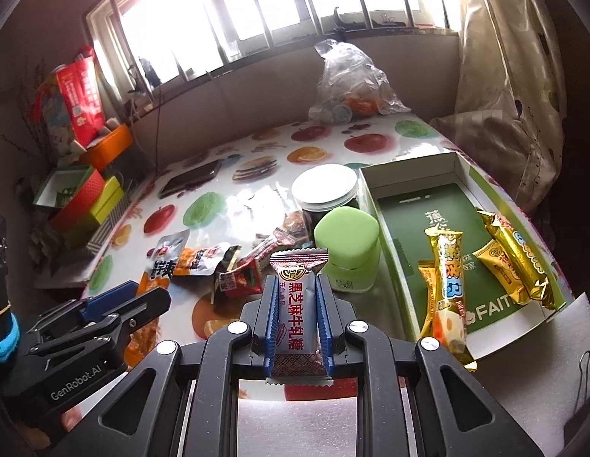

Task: Organize snacks
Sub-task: 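Lift the orange packet with the left gripper while the right carries the nougat bar toward the box, then lower the nougat bar into the box and open the right gripper while the left brings the packet over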

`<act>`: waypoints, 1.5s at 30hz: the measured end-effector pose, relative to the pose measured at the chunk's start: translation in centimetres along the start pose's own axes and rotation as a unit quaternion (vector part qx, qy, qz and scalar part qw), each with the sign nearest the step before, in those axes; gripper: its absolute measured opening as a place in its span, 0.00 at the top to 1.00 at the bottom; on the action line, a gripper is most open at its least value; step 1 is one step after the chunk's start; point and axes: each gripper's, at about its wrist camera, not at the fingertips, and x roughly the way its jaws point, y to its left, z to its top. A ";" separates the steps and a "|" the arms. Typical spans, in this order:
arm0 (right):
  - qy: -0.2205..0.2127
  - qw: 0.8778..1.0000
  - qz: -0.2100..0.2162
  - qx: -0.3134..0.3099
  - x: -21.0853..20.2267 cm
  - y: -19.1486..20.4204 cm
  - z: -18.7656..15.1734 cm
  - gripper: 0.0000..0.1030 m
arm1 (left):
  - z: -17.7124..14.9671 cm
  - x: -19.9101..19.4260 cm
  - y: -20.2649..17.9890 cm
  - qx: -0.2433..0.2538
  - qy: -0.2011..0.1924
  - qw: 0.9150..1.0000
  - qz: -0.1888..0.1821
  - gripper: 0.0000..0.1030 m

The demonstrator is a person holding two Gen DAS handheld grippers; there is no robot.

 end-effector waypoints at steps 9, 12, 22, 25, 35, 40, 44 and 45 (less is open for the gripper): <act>-0.020 1.000 -0.016 0.016 -1.4 -2.5 1.0 0.83 | 1.6 0.1 -3.0 0.017 -0.007 0.999 -0.032 0.57; -0.027 0.999 -0.022 0.024 -1.9 -3.5 1.3 0.83 | 2.0 0.3 -4.0 0.023 -0.008 0.999 -0.041 0.57; -0.038 0.997 -0.047 0.046 -3.2 -7.5 2.4 0.83 | 3.0 0.9 -7.9 0.046 -0.005 0.997 -0.069 0.57; -0.039 0.996 -0.057 0.051 -3.3 -8.9 2.9 0.83 | 3.3 1.3 -9.0 0.049 -0.002 0.996 -0.077 0.57; -0.014 0.995 -0.075 0.057 -2.0 -13.3 3.6 0.83 | 3.7 3.9 -12.4 0.052 0.034 0.992 -0.110 0.57; 0.001 0.995 -0.078 0.056 -1.0 -14.5 3.3 0.83 | 3.5 4.8 -14.1 0.057 0.048 0.990 -0.120 0.57; 0.008 0.996 -0.071 0.060 -0.5 -15.3 3.0 0.83 | 3.3 6.1 -15.0 0.053 0.068 0.988 -0.127 0.56; 0.009 0.996 -0.068 0.061 -0.4 -15.5 2.9 0.83 | 3.2 6.4 -15.2 0.052 0.073 0.988 -0.128 0.56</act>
